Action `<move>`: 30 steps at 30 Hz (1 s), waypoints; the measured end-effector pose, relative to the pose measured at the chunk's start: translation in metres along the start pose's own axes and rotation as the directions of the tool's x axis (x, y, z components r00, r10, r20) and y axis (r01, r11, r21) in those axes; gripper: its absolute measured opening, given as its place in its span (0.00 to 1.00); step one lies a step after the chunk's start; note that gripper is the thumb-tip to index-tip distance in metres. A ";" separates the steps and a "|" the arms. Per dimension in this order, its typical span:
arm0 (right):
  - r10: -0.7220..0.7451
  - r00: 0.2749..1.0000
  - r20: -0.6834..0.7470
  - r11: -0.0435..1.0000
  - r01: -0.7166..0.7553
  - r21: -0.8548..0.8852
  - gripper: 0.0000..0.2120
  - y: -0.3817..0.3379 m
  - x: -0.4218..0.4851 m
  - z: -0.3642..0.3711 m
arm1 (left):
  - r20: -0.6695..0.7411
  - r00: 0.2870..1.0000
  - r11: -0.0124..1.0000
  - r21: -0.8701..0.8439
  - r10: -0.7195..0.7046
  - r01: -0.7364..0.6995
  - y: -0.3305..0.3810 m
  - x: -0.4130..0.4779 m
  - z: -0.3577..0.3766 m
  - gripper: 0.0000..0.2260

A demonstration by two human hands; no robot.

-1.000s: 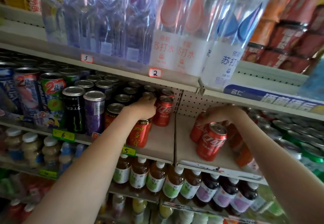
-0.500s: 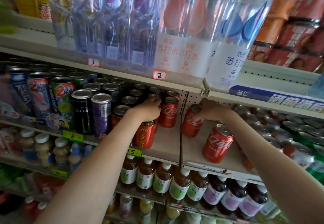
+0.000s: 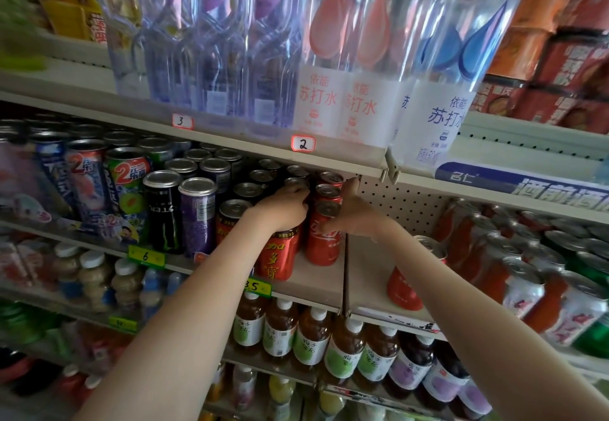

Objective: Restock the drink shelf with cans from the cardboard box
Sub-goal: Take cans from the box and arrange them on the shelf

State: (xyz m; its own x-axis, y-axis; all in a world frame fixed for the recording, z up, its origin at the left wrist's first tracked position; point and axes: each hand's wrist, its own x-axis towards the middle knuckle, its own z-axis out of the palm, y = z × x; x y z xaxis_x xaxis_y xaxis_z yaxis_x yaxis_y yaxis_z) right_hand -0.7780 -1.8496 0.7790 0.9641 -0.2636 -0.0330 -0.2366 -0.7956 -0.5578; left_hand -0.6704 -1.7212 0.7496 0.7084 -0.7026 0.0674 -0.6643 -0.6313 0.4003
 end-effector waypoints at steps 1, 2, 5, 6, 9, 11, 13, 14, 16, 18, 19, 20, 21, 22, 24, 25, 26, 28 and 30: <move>-0.010 1.000 -0.003 1.000 0.010 0.021 0.30 0.001 0.000 0.001 | -0.010 1.000 1.000 -0.006 0.009 -0.009 0.001 -0.001 -0.001 0.22; -0.019 1.000 -0.007 0.999 0.020 0.042 0.28 0.002 0.001 0.001 | -0.020 1.000 1.000 -0.011 0.015 -0.015 0.002 -0.003 -0.002 0.21; -0.048 0.999 0.014 0.999 0.048 -0.005 0.28 0.004 -0.002 -0.003 | -0.057 0.998 1.000 0.001 0.023 -0.023 0.007 -0.008 -0.004 0.20; -0.054 0.998 0.035 0.998 0.055 -0.028 0.35 0.004 -0.005 -0.008 | -0.082 0.996 0.999 0.030 0.017 -0.015 0.009 -0.010 -0.005 0.20; -0.067 0.996 0.063 0.988 0.075 -0.136 0.44 0.006 -0.022 -0.034 | -0.237 0.970 0.981 0.192 0.048 -0.001 0.015 -0.018 -0.010 0.17; 0.001 0.997 0.076 0.970 0.017 -0.241 0.42 0.016 -0.034 -0.056 | -0.346 0.931 0.968 0.248 0.114 -0.027 0.023 -0.023 -0.011 0.15; 0.172 0.978 0.117 0.919 -0.117 -0.378 0.44 0.031 -0.047 -0.074 | -0.383 0.908 0.966 0.248 0.171 -0.077 0.033 -0.028 -0.009 0.14; 0.260 0.955 0.141 0.874 -0.171 -0.456 0.45 0.039 -0.053 -0.080 | -0.370 0.908 0.964 0.244 0.196 -0.109 0.038 -0.029 -0.007 0.13; 0.373 0.910 0.178 0.807 -0.224 -0.547 0.46 0.055 -0.064 -0.084 | -0.313 0.918 0.951 0.265 0.243 -0.161 0.048 -0.030 -0.002 0.14; 0.403 0.891 0.211 0.847 -0.275 -0.455 0.47 0.065 -0.071 -0.082 | -0.277 0.926 0.938 0.302 0.255 -0.168 0.055 -0.030 0.001 0.15; 0.397 0.893 0.212 0.879 -0.303 -0.368 0.46 0.068 -0.072 -0.079 | -0.269 0.931 0.938 0.308 0.248 -0.161 0.055 -0.029 0.001 0.15; 0.379 0.904 0.197 0.903 -0.315 -0.292 0.42 0.070 -0.074 -0.076 | -0.263 0.934 0.938 0.308 0.243 -0.158 0.055 -0.028 0.000 0.15; 0.353 0.920 0.170 0.919 -0.307 -0.247 0.37 0.071 -0.074 -0.073 | -0.256 0.936 0.939 0.304 0.241 -0.158 0.054 -0.027 0.000 0.15; 0.319 0.939 0.131 0.932 -0.285 -0.225 0.31 0.073 -0.074 -0.069 | -0.246 0.939 0.940 0.299 0.242 -0.164 0.053 -0.027 -0.001 0.15; 0.252 0.967 0.040 0.937 -0.233 -0.260 0.24 0.075 -0.074 -0.063 | -0.214 0.948 0.946 0.271 0.237 -0.176 0.050 -0.026 -0.003 0.14; 0.222 0.975 0.001 0.940 -0.214 -0.267 0.22 0.075 -0.074 -0.061 | -0.199 0.951 0.949 0.256 0.236 -0.182 0.049 -0.026 -0.004 0.14; 0.199 0.980 -0.020 0.947 -0.197 -0.255 0.22 0.074 -0.073 -0.059 | -0.188 0.953 0.951 0.245 0.237 -0.189 0.046 -0.026 -0.004 0.14; 0.163 0.986 -0.033 0.961 -0.166 -0.221 0.24 0.067 -0.070 -0.053 | -0.178 0.952 0.951 0.229 0.251 -0.208 0.042 -0.028 -0.004 0.14; 0.116 0.993 -0.009 0.967 -0.115 -0.226 0.25 0.055 -0.066 -0.047 | -0.172 0.951 0.950 0.227 0.257 -0.216 0.037 -0.029 -0.004 0.14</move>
State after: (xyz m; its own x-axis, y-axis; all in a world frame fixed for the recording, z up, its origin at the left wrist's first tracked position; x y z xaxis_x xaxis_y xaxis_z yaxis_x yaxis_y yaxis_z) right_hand -0.8605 -1.9011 0.7894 0.9290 -0.3591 -0.0898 -0.3671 -0.8626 -0.3480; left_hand -0.7147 -1.7229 0.7661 0.5436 -0.7742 0.3243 -0.8380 -0.5224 0.1577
